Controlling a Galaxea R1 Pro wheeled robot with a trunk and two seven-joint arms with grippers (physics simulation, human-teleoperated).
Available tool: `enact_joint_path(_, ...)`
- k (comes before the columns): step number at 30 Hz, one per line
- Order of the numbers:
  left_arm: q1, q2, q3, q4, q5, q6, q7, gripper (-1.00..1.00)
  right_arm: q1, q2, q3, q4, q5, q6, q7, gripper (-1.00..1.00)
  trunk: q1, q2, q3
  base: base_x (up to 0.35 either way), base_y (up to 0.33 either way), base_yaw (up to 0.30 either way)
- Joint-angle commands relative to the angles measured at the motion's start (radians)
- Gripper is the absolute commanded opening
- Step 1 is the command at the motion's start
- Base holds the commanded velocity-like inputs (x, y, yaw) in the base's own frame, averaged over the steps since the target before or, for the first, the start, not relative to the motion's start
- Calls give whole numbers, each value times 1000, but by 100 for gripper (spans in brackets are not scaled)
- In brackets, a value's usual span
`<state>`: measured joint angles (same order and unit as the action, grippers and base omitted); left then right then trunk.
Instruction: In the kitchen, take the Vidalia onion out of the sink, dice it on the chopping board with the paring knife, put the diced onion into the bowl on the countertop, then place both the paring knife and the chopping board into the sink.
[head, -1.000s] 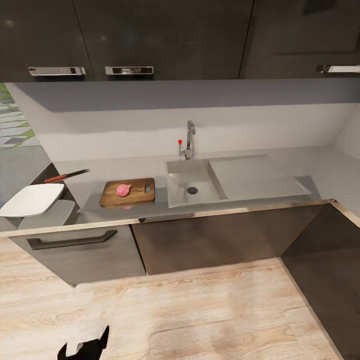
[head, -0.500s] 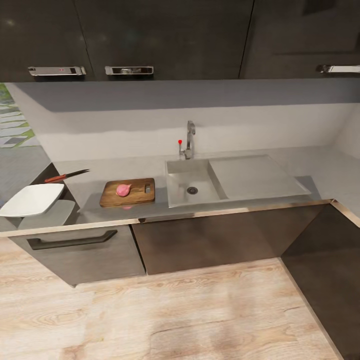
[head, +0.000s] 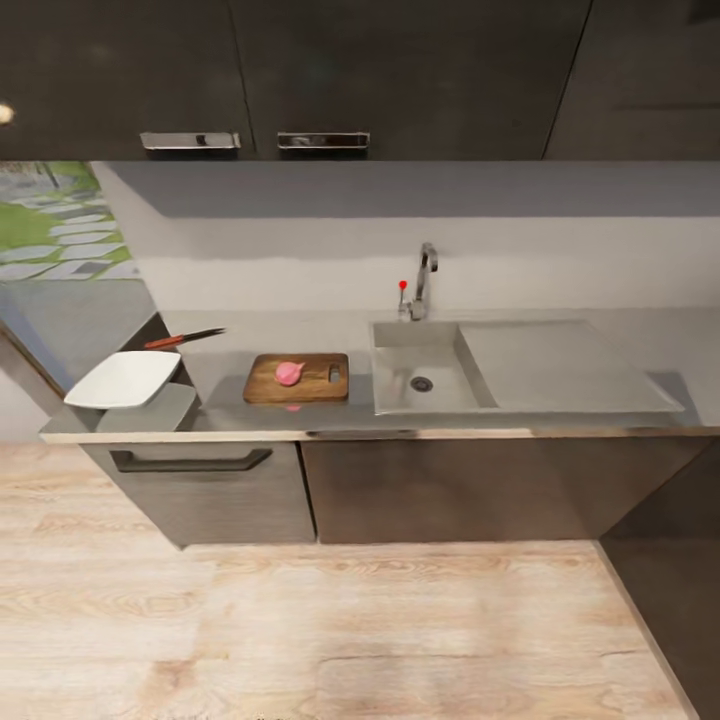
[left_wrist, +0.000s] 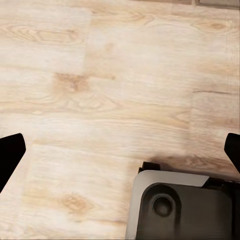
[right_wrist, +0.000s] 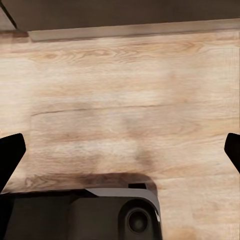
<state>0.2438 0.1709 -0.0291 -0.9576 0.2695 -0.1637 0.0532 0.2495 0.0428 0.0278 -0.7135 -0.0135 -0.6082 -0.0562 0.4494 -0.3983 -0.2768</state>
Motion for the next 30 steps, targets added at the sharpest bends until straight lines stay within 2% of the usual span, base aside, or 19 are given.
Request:
enact_joint_path(1, 0, 1, -3, 0, 5, -2, 5, 100, 0, -1, 3, -1, -2, -1, -6, 100, 1, -2, -1, 0, 0, 180)
enact_joint_path(5, 0, 1, -3, 4, 5, -2, 5, 100, 0, -7, 1, -2, -3, -1, -5, 100, 1, -2, -1, 0, 0, 74)
enact_joint_path(6, 0, 1, -3, 5, 5, -2, 5, 100, 0, -27, -8, -2, -5, -1, -5, 100, 1, -2, -1, 0, 0, 15)
enact_joint_path(10, 0, 1, -3, 10, 5, -2, 5, 100, 0, -43, -14, -1, -7, -4, -5, 100, 1, -2, -1, 10, 23, 6)
enact_joint_path(30, 0, 1, -3, 19, 4, -2, 5, 100, 0, -46, -15, 15, -7, -20, -5, 100, 1, -2, -1, 116, 267, 0)
